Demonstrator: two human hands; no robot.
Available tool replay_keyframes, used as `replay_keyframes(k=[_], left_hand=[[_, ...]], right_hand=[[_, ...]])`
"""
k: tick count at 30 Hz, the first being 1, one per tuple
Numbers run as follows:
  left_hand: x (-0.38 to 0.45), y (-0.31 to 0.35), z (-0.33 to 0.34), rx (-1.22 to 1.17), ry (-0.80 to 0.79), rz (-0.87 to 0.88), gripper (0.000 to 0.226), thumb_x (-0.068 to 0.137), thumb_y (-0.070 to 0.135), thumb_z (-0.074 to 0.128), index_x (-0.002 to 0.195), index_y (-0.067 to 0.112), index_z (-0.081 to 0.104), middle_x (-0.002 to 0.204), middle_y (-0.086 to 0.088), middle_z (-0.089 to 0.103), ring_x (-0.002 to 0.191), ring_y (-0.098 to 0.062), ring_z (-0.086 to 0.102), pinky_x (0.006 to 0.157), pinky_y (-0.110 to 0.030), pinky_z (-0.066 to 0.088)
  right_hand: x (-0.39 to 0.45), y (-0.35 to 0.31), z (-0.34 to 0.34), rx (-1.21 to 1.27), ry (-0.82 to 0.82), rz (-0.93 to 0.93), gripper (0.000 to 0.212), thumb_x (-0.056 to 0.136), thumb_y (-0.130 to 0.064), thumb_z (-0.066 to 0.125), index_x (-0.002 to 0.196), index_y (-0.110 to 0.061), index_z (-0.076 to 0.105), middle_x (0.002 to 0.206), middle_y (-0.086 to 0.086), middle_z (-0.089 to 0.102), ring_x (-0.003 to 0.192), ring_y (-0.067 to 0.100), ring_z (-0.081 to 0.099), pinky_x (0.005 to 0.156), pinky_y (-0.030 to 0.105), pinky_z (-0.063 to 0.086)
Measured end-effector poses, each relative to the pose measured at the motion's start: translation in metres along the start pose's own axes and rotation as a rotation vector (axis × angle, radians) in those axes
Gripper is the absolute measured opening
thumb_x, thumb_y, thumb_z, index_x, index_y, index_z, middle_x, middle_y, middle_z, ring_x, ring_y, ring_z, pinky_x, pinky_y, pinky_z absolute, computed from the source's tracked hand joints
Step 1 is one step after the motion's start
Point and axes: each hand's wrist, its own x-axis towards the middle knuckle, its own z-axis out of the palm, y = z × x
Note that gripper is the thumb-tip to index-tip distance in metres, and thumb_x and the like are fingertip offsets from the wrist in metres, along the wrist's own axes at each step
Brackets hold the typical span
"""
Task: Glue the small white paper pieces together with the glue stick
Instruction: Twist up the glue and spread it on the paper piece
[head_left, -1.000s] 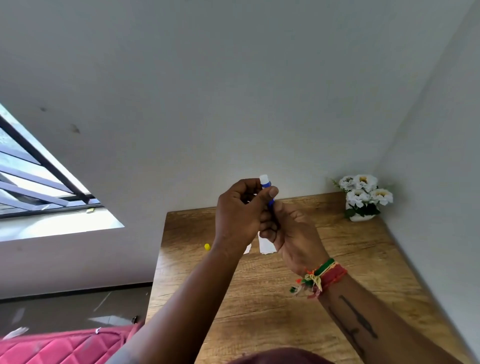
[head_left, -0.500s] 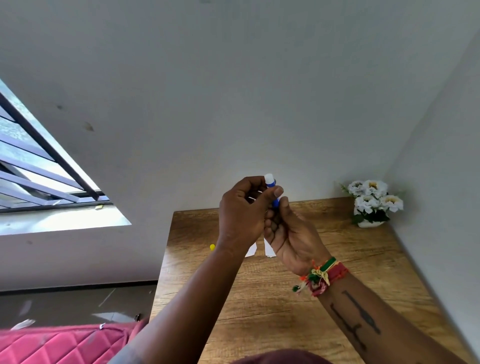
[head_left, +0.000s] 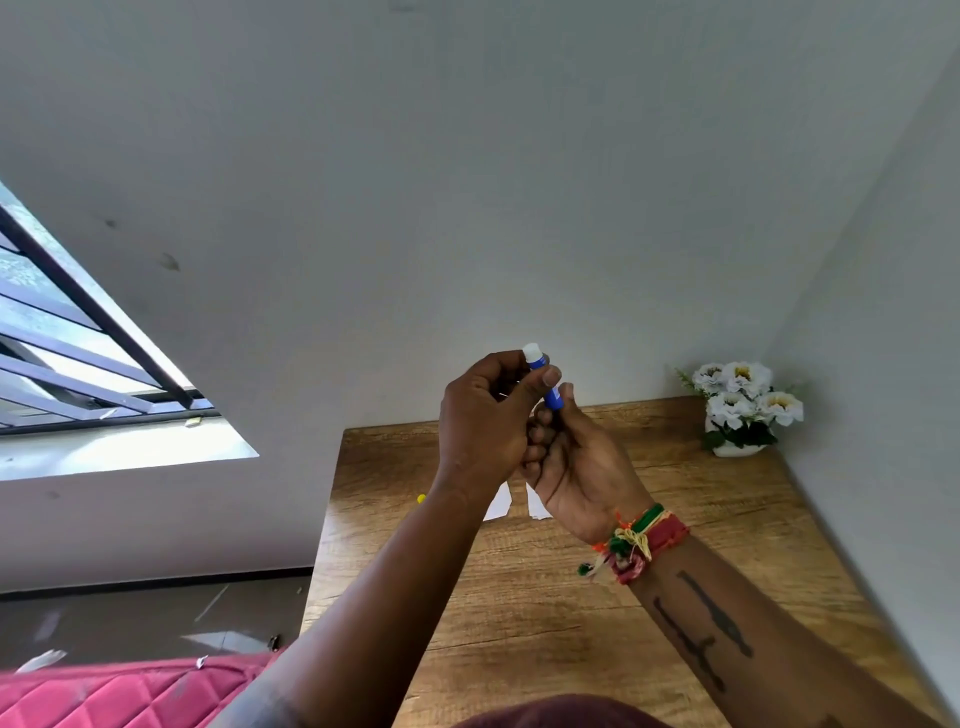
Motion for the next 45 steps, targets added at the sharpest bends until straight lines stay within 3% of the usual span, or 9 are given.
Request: replay_keyframes(k=[4,8,12,15,22,30,37,41,45], left_hand=[[0.004,-0.004,-0.001,0.004,-0.002,-0.007,0.017,0.088,0.030,0.082,0.104,0.030,0.078,0.092,0.010,0.080,0.083,0.001,0.075,0.071,-0.011,0.056],[0.006,-0.010,-0.001,-0.029,-0.007,-0.069,0.012,0.087,0.031,0.083,0.098,0.032,0.078,0.093,0.011,0.081,0.090,-0.006,0.077,0.084,-0.038,0.064],[0.005,-0.013,0.002,-0.019,-0.023,-0.082,0.022,0.088,0.032,0.081,0.108,0.023,0.079,0.093,0.011,0.081,0.085,-0.006,0.077,0.075,-0.021,0.060],[0.006,-0.015,0.002,-0.012,-0.024,-0.094,0.024,0.088,0.032,0.081,0.109,0.021,0.079,0.093,0.009,0.081,0.087,-0.004,0.077,0.081,-0.024,0.061],[0.008,-0.018,0.000,-0.012,-0.012,-0.095,0.023,0.089,0.031,0.080,0.110,0.021,0.079,0.093,0.009,0.081,0.084,-0.001,0.076,0.066,-0.012,0.055],[0.007,-0.021,0.000,-0.020,-0.006,-0.096,0.025,0.089,0.029,0.080,0.112,0.019,0.079,0.088,0.009,0.079,0.076,0.003,0.075,0.060,-0.008,0.053],[0.010,-0.026,-0.002,-0.039,-0.017,-0.133,0.020,0.087,0.033,0.083,0.103,0.022,0.079,0.087,0.005,0.080,0.077,-0.011,0.077,0.077,-0.036,0.065],[0.012,-0.036,-0.005,-0.157,-0.047,-0.231,0.024,0.086,0.032,0.084,0.099,0.012,0.078,0.079,-0.008,0.073,0.070,-0.019,0.069,0.077,-0.045,0.062],[0.016,-0.054,-0.007,-0.167,-0.090,-0.280,0.027,0.088,0.035,0.082,0.101,0.012,0.080,0.096,-0.014,0.078,0.084,-0.018,0.073,0.087,-0.045,0.062]], right_hand=[[0.002,-0.001,-0.005,0.010,-0.009,-0.014,0.058,0.097,-0.048,0.055,0.131,0.000,0.062,0.093,0.017,0.065,0.081,0.024,0.066,0.072,0.030,0.059],[-0.002,-0.003,-0.005,0.005,-0.003,-0.036,0.043,0.092,-0.036,0.061,0.116,-0.001,0.065,0.082,0.011,0.065,0.069,0.017,0.067,0.066,0.024,0.060],[0.000,0.001,-0.003,-0.041,0.044,-0.007,0.058,0.096,-0.048,0.053,0.129,-0.001,0.057,0.074,0.008,0.061,0.062,0.016,0.062,0.059,0.024,0.056],[0.001,0.002,-0.005,-0.081,0.045,0.006,0.067,0.099,-0.054,0.047,0.132,0.003,0.056,0.081,0.013,0.063,0.069,0.021,0.063,0.061,0.027,0.056],[0.001,0.003,-0.001,-0.142,0.039,-0.077,0.059,0.095,-0.046,0.055,0.132,-0.001,0.059,0.079,0.010,0.060,0.069,0.019,0.061,0.062,0.027,0.055],[0.006,0.005,-0.006,-0.156,0.060,0.012,0.077,0.093,-0.069,0.045,0.129,-0.004,0.063,0.096,0.019,0.065,0.081,0.029,0.062,0.072,0.037,0.048],[0.003,0.002,-0.008,-0.216,0.039,-0.089,0.046,0.099,-0.043,0.054,0.130,-0.010,0.064,0.097,0.015,0.069,0.079,0.024,0.066,0.068,0.035,0.051],[0.006,0.001,-0.008,-0.221,0.054,-0.159,0.032,0.095,-0.021,0.063,0.122,-0.004,0.063,0.090,0.014,0.070,0.073,0.021,0.066,0.064,0.029,0.054],[0.011,0.006,-0.018,-0.248,0.080,-0.137,0.034,0.096,-0.017,0.063,0.126,-0.001,0.063,0.086,0.012,0.071,0.072,0.019,0.067,0.062,0.027,0.056]])
